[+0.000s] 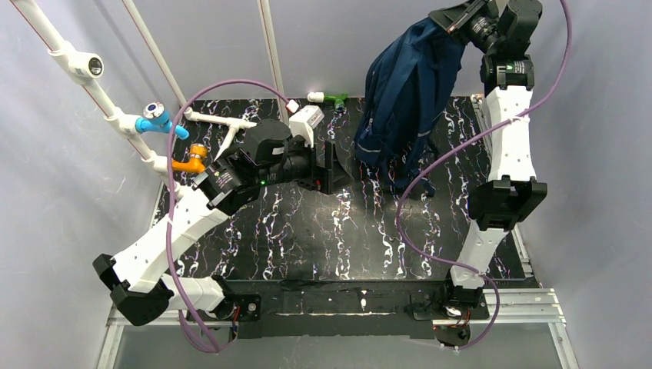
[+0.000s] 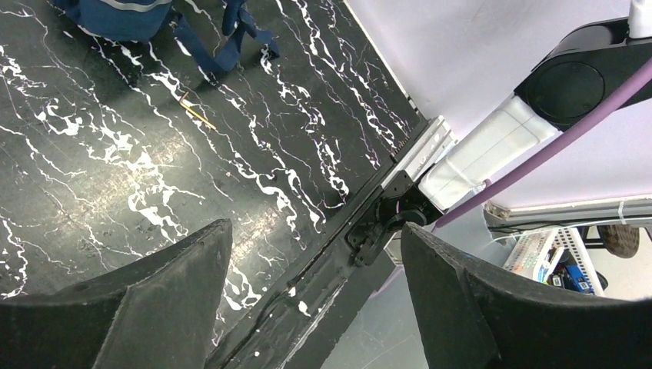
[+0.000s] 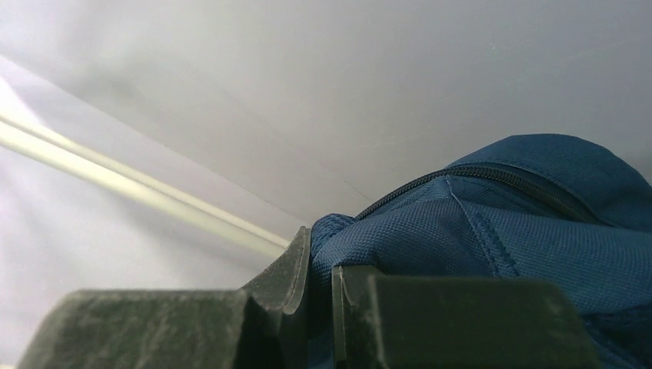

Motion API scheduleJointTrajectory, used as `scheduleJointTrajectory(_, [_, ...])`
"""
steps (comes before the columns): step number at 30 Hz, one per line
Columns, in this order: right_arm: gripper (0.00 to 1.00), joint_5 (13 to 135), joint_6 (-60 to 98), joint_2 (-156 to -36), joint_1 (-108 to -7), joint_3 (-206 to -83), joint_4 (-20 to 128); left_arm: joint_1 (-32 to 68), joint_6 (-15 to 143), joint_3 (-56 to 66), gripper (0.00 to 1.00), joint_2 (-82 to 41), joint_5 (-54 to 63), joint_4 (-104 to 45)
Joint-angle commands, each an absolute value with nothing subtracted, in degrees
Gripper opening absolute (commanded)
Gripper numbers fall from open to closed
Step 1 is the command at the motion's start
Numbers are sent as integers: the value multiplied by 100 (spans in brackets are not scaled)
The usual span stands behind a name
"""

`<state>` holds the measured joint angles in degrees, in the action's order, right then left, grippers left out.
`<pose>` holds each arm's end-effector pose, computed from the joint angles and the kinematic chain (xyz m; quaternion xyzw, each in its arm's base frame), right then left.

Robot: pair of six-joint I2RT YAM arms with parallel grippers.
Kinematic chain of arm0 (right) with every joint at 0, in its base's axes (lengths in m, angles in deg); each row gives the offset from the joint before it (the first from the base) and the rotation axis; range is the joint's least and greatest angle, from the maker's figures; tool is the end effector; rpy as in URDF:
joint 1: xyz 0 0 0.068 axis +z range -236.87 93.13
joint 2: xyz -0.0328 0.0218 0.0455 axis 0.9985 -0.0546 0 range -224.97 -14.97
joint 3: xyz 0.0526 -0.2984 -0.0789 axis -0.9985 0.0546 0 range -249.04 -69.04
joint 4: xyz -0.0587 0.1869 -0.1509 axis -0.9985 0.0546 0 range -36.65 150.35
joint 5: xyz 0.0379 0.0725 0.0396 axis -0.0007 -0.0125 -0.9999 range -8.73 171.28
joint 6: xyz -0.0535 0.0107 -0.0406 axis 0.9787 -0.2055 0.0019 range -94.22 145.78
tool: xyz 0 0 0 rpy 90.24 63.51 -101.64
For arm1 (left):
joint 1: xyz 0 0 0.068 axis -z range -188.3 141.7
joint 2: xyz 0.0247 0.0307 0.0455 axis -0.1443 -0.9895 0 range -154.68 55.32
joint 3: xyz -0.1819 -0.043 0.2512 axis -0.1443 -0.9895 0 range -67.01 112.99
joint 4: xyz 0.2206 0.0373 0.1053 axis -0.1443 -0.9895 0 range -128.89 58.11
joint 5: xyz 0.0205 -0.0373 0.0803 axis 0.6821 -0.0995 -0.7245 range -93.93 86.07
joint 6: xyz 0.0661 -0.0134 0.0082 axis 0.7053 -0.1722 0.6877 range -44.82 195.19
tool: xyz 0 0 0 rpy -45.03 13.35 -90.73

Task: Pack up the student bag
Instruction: Place the student bag at the center of the board.

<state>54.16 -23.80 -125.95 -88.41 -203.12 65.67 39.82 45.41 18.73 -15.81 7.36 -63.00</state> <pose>0.4381 0.0132 0.5670 0.1045 0.6370 0.4414 0.6233 0.1594 -0.1938 0.4823 0.1852 0.7778 -0.4356 0.4135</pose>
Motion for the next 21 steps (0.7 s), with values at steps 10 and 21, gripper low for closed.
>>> scheduleJointTrajectory(10, [1,5008,-2414,-11235,-9153,-19098,4109,3975,4442,1467,79,-1248,1036,-5851])
scheduleJointTrajectory(21, [1,5522,-4301,-11815,-9186,-21391,3011,3970,4403,1491,79,-1406,1145,-5728])
